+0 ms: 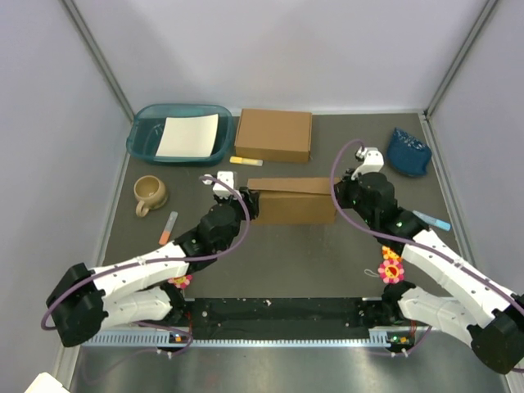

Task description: Fold the paper box

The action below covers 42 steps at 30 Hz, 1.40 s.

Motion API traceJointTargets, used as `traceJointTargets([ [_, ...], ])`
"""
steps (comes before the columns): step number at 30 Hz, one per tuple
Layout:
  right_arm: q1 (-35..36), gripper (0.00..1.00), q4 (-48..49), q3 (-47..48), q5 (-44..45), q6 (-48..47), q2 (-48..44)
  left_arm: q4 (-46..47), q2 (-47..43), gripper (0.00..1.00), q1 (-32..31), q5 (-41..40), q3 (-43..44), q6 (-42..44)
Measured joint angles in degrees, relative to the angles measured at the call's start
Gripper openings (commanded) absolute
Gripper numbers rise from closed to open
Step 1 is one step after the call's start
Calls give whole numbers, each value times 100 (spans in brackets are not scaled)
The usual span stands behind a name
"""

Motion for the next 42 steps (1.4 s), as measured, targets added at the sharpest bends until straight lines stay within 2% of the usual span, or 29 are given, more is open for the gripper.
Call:
traceJointTargets([
  [4,-37,0,330,-144,33,114,42,-341,-188,50,0,157,35,125],
  [12,-118,0,549,-68,26,245,323,-1738,-721,52,2,826,369,472],
  [19,-195,0,573,190,33,295,649,-3136,-1224,60,-2,1458,745,1049],
  [26,-223,0,560,275,11,304,743,-3709,-1637,61,0,1550,1119,1261],
  [29,-223,0,549,275,-2,304,739,-3670,-2033,50,4,1377,1099,1233],
  [30,-223,0,544,275,-7,302,732,-3565,-2190,36,11,1268,1075,1209],
  [32,-223,0,529,271,-26,304,717,-3318,-2343,19,35,1054,1040,1115],
  [33,-223,0,518,264,-37,304,702,-3174,-2356,5,57,933,1040,1060],
  [34,-225,0,505,260,-46,304,691,-3040,-2319,1,70,855,1043,1019],
  [42,-236,0,608,120,-116,365,588,-1834,-684,0,120,437,1300,741],
])
